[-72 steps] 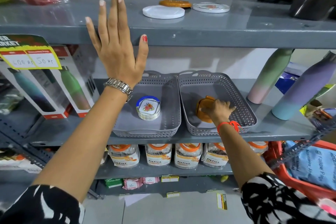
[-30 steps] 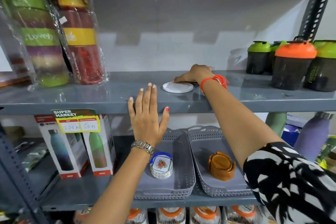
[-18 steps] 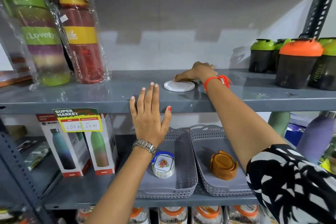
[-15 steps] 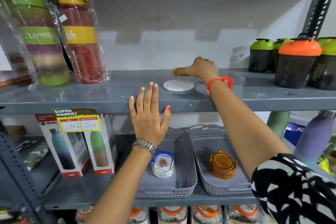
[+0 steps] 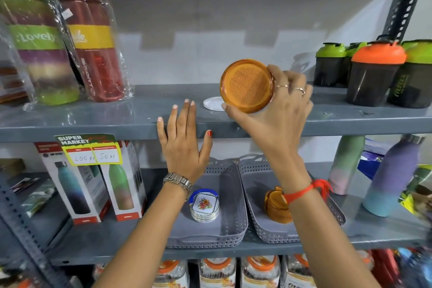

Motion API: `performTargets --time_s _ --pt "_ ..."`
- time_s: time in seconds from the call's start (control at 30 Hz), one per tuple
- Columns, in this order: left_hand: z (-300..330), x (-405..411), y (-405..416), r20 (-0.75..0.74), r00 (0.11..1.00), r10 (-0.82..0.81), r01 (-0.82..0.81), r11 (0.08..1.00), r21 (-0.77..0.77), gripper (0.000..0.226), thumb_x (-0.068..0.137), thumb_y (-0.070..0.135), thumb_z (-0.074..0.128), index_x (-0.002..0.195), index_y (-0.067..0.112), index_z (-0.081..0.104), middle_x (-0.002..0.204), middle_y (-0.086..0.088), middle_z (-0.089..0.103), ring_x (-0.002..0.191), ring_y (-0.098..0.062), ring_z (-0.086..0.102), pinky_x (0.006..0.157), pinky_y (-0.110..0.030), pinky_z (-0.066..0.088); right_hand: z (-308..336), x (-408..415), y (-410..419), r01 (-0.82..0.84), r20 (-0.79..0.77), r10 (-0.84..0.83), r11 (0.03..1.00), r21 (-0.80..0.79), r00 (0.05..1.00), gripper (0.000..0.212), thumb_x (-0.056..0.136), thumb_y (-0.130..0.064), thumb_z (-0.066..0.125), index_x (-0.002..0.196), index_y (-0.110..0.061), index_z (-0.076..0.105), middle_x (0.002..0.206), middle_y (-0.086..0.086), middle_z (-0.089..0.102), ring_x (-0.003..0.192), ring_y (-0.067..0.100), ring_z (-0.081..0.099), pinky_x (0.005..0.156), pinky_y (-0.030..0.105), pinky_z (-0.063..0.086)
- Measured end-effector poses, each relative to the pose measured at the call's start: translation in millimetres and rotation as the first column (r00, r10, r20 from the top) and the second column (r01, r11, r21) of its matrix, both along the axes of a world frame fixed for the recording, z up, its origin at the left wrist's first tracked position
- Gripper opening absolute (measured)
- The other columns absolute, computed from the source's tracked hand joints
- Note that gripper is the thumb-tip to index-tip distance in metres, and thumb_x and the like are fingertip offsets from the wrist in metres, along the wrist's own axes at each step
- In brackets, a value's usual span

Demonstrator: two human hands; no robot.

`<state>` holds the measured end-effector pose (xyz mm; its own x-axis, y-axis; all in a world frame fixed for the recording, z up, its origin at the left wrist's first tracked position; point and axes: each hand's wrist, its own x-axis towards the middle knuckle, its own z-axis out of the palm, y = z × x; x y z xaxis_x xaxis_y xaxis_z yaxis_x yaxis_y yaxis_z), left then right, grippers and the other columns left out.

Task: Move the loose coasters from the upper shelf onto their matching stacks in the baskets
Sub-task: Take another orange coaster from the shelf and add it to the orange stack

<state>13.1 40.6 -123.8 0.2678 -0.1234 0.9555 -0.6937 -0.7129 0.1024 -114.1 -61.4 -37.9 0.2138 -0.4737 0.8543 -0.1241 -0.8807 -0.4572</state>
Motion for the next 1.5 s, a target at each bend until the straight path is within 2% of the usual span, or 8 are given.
performTargets --time_s 0.2,0.37,0.5,0.63,0.73,0.9,1.1,1.5 --pt "-0.6 1.7 -1.1 0.012 0.999 0.039 -0.039 0.999 0.007 0.06 0.092 0.046 0.027 0.141 0.012 0.03 0.144 -0.005 0.04 0.134 -0.021 0.03 0.115 -0.039 0.001 -14.9 -28.3 17.1 -0.034 0.129 0.046 0.995 -0.095 0.991 0.091 0.057 -0.071 0.069 0.125 -0.013 0.057 0.117 0.011 0.053 0.107 0.024 0.046 0.087 0.041 0.041" --pt "-1.6 1.6 -1.9 0.016 1.0 0.023 -0.023 1.0 -0.01 0.059 0.092 0.045 0.027 0.141 0.012 0.029 0.144 -0.005 0.04 0.134 -0.021 0.029 0.115 -0.039 0.001 -21.8 -33.0 19.1 -0.086 0.065 0.09 0.994 -0.062 0.994 0.09 0.055 -0.071 0.069 0.124 -0.014 0.057 0.115 0.009 0.052 0.106 0.024 0.048 0.087 0.037 0.04" --pt "-2.3 1.3 -0.3 0.024 0.999 0.035 -0.035 0.999 0.014 0.059 0.093 0.044 0.03 0.141 0.011 0.03 0.145 -0.005 0.038 0.136 -0.022 0.027 0.115 -0.041 0.001 -39.4 -32.9 1.8 -0.212 -0.031 0.219 0.965 0.154 0.975 0.091 0.045 -0.071 0.067 0.121 -0.023 0.056 0.113 0.001 0.047 0.112 0.02 0.046 0.095 0.038 0.043" --pt "-6.0 0.7 -0.6 0.031 0.998 0.048 -0.05 0.998 0.044 0.056 0.097 0.042 0.022 0.143 0.01 0.025 0.146 -0.007 0.035 0.137 -0.025 0.021 0.115 -0.04 -0.005 -71.3 -44.5 -28.3 -0.4 -0.095 0.474 0.82 0.41 0.875 0.075 0.035 -0.065 0.075 0.105 -0.047 0.052 0.106 -0.012 0.046 0.108 0.015 0.052 0.096 0.035 0.047" --pt "-7.6 1.9 -1.2 0.045 0.998 0.045 -0.047 0.998 0.039 0.056 0.097 0.04 0.022 0.143 0.009 0.025 0.147 -0.007 0.034 0.138 -0.026 0.02 0.115 -0.041 -0.006 -101.1 -55.5 -46.2 -0.424 -0.143 0.555 0.755 0.501 0.82 0.081 0.035 -0.061 0.077 0.11 -0.04 0.055 0.112 -0.002 0.052 0.103 0.009 0.057 0.091 0.029 0.047" --pt "-8.1 3.7 -3.5 0.066 0.997 0.044 -0.045 0.999 0.015 0.056 0.097 0.04 0.02 0.143 0.009 0.025 0.146 -0.007 0.036 0.137 -0.026 0.021 0.115 -0.039 -0.007 -156.1 -44.0 -82.4 -0.096 -0.434 0.35 0.856 0.508 0.83 0.098 0.033 -0.072 0.064 0.116 -0.02 0.062 0.112 0.009 0.055 0.109 0.024 0.05 0.096 0.037 0.045" --pt "-10.1 8.0 -3.7 0.116 0.991 0.067 -0.067 0.998 -0.002 0.055 0.096 0.039 0.025 0.141 0.009 0.032 0.143 -0.004 0.041 0.135 -0.023 0.026 0.115 -0.039 -0.003 -216.7 -1.4 -131.7 0.357 -0.743 0.206 0.775 0.521 0.637 0.09 0.057 -0.062 0.073 0.124 -0.004 0.055 0.14 0.021 0.039 0.13 0.042 0.033 0.106 0.057 0.032" --pt "-10.6 10.9 -4.1 0.153 0.981 0.121 -0.12 0.993 -0.015 0.056 0.094 0.04 0.025 0.138 0.01 0.039 0.141 -0.004 0.044 0.133 -0.023 0.028 0.115 -0.036 -0.003 -246.3 33.6 -155.3 0.505 -0.947 0.14 0.818 0.275 0.289 0.09 0.071 -0.062 0.067 0.141 -0.012 0.039 0.153 0.015 0.027 0.143 0.035 0.015 0.112 0.062 0.018"
